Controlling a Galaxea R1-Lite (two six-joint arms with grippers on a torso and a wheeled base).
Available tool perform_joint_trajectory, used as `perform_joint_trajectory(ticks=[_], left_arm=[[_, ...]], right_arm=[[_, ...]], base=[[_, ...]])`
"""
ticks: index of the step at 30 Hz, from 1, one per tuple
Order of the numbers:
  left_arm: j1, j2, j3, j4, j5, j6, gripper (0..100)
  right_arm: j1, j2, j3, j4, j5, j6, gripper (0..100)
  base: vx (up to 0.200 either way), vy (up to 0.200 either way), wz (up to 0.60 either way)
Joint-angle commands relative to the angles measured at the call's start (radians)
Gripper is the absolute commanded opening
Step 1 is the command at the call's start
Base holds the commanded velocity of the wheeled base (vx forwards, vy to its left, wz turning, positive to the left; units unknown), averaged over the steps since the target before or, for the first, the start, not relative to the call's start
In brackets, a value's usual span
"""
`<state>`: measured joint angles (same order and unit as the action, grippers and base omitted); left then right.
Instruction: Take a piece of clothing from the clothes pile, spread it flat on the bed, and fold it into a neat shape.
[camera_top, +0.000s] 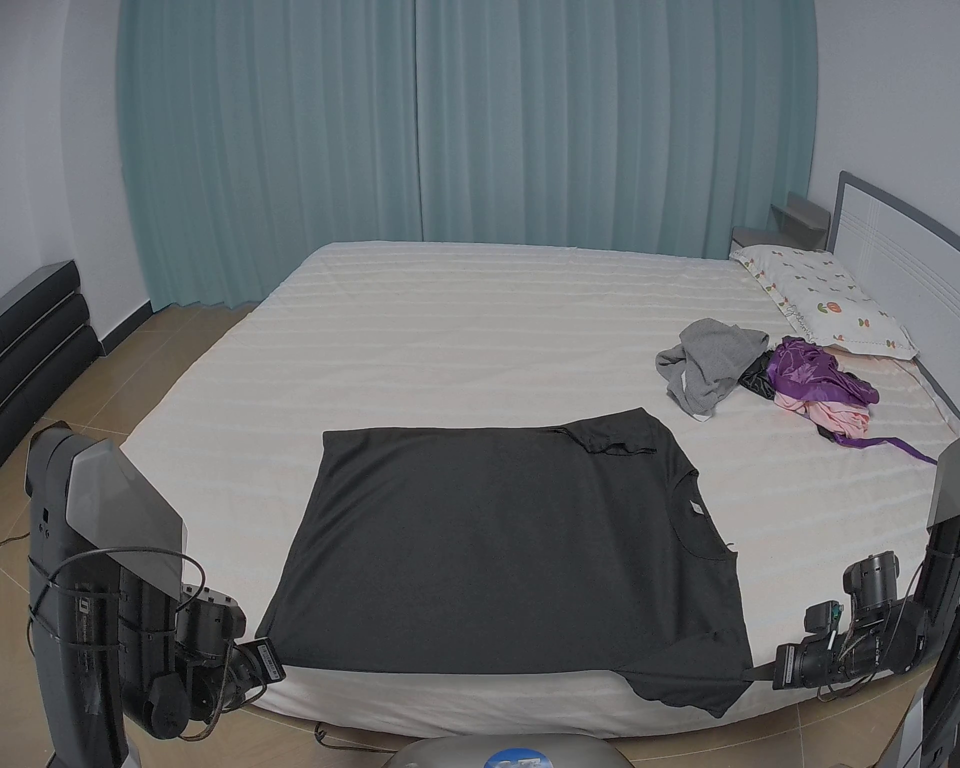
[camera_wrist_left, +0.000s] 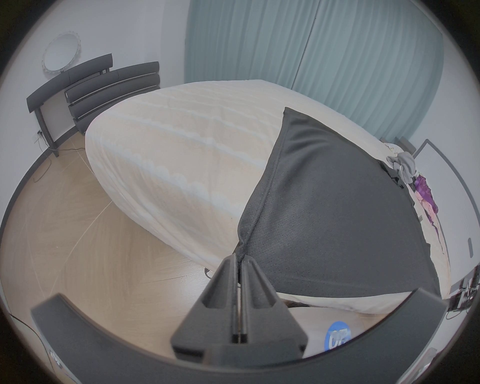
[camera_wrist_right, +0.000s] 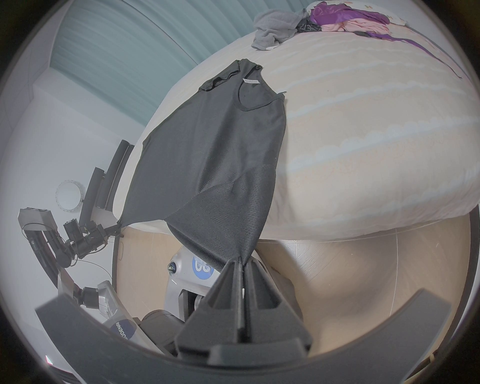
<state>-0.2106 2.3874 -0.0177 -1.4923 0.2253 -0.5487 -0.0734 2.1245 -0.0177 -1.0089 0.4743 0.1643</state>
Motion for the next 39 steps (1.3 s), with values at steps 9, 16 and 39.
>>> perform_joint_trajectory(ticks=[9, 16, 39], left_arm=[[-0.009, -0.054, 0.018, 0.127, 0.005, 0.020, 0], [-0.053, -0.083, 0.018, 0.196, 0.055, 0.018, 0], [-0.053, -0.277, 0.018, 0.458, 0.048, 0.064, 0]], right_arm=[[-0.037, -0.043, 0.018, 0.079, 0.001, -0.077, 0], [-0.037, -0.080, 0.018, 0.121, 0.000, -0.081, 0], [-0.066, -0.186, 0.018, 0.286, -0.002, -0.177, 0]], base=[[0.000, 0.000, 0.00], [0.000, 0.000, 0.00], [0.000, 0.000, 0.00]])
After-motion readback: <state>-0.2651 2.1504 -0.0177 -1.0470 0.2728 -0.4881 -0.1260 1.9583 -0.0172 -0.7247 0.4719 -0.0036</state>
